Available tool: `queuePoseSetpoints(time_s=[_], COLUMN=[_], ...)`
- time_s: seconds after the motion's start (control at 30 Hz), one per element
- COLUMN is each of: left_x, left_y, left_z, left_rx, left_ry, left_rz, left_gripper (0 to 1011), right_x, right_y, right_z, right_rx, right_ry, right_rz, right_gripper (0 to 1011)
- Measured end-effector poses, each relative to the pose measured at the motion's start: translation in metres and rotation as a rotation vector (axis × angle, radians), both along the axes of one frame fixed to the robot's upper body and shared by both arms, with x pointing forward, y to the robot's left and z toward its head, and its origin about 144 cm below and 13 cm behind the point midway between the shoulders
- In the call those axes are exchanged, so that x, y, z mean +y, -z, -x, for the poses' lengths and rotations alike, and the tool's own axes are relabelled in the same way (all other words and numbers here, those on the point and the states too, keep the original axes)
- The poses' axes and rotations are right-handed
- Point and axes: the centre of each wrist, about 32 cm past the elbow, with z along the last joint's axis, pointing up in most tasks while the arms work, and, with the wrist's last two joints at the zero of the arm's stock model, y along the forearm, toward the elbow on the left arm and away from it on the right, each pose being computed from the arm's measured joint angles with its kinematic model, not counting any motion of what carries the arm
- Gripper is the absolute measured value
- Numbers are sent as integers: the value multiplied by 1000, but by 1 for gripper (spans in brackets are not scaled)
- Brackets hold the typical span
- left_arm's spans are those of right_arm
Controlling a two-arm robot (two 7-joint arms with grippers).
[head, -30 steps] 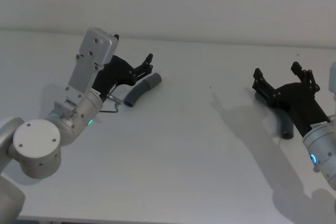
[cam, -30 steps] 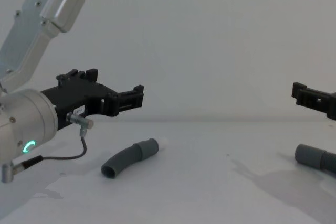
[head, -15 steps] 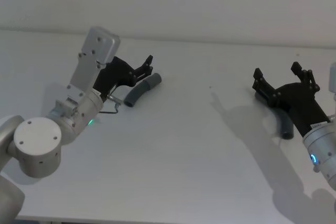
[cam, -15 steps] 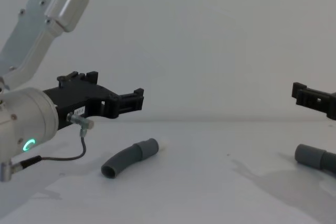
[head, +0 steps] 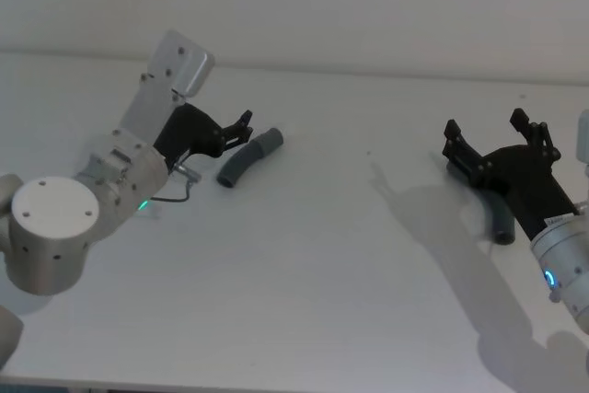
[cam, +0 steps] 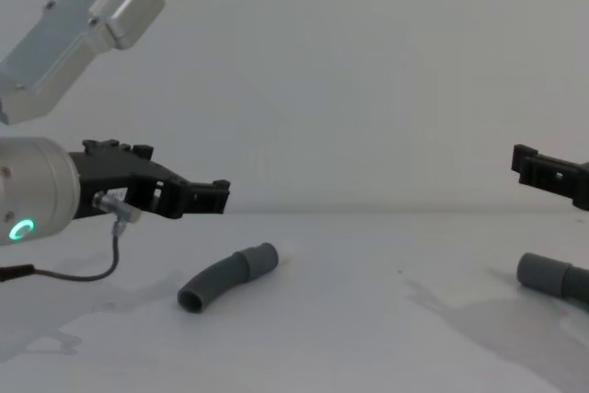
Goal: Use both hands to pick up one end of the pipe from the table, align the ends, and insert them.
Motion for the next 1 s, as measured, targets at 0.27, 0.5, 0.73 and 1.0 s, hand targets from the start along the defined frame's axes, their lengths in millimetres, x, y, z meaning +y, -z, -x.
queuePoseSetpoints(time_s=[0.27, 0.5, 0.73, 1.0], left_x=[5, 8, 9, 10], left_y=[-11, -16, -19, -21], left_z=[0, 0, 0, 0], left_rx=[56, 80, 96, 101], left_ry=[-16, -24, -29, -23], left_rz=[-42, -60, -71, -74], left_gripper=[1000, 1000, 1000, 1000], right_x=[0, 0, 0, 0], right_y=[0, 0, 0, 0], right_z=[0, 0, 0, 0], right_rx=[0, 0, 0, 0], right_ry=[0, 0, 0, 0], right_rz=[0, 0, 0, 0], right_gripper=[1004, 1004, 1004, 1004])
